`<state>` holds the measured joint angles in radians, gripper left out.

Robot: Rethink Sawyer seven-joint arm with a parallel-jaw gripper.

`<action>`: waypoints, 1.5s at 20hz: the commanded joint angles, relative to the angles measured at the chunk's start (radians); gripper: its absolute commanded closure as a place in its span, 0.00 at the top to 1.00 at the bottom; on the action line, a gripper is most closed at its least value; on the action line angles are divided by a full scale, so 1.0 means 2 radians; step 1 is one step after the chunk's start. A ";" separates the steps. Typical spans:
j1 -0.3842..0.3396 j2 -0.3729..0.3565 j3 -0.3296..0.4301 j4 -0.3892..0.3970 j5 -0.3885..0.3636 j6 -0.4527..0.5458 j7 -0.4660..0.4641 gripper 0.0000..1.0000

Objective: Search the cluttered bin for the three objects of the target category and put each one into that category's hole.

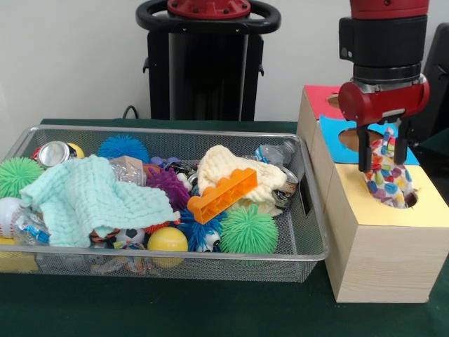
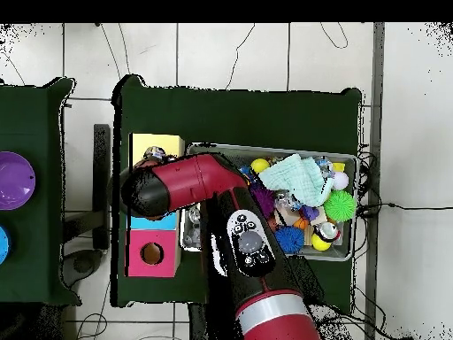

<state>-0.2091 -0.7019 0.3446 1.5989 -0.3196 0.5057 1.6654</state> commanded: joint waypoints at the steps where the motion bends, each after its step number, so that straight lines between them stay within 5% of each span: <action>1: -0.003 0.014 -0.002 0.018 -0.012 0.099 -0.017 1.00; 13: -0.007 0.012 -0.002 0.040 -0.028 0.094 -0.018 1.00; 18: -0.011 0.031 0.009 0.039 -0.037 -0.023 0.016 1.00; 30: -0.016 0.054 0.026 0.034 -0.028 -0.099 0.019 1.00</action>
<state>-0.2119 -0.6491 0.3473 1.6096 -0.3194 0.3694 1.6654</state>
